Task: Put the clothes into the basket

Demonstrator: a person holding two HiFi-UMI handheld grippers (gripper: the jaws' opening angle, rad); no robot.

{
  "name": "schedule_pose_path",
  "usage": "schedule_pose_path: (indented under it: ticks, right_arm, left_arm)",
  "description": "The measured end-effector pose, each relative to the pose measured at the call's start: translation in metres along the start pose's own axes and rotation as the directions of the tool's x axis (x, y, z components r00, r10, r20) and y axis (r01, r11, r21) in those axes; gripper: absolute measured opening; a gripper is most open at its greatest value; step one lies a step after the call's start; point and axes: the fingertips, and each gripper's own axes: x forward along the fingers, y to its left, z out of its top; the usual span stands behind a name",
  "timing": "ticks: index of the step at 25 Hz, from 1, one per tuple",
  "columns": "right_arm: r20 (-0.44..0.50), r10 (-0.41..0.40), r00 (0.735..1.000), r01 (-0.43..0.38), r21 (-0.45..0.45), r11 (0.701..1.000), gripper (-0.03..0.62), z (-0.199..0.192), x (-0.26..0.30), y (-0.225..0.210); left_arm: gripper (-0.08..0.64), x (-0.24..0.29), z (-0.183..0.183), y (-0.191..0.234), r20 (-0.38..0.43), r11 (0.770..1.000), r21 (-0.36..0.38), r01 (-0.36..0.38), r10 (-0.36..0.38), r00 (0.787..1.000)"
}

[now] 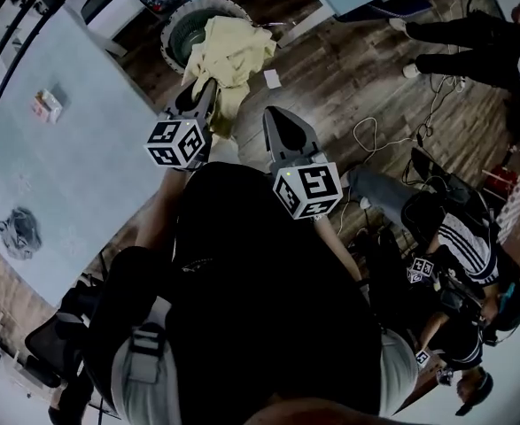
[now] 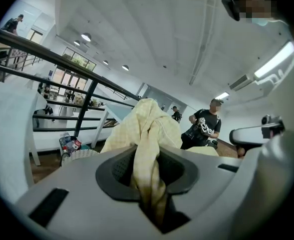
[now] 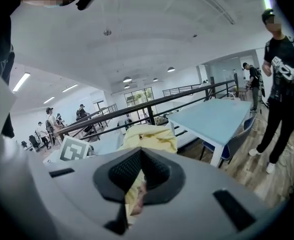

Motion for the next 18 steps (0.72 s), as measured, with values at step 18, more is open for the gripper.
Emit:
schedule_pose_path:
  ticks: [18]
  right_arm:
    - [-0.104,0.206,0.973,-0.215,-0.085,0.973,0.009,0.017,0.083,0.029]
  left_arm:
    - [0.087,0.007,0.035,0.065,0.09,0.984,-0.101,-0.144,0.153,0.984]
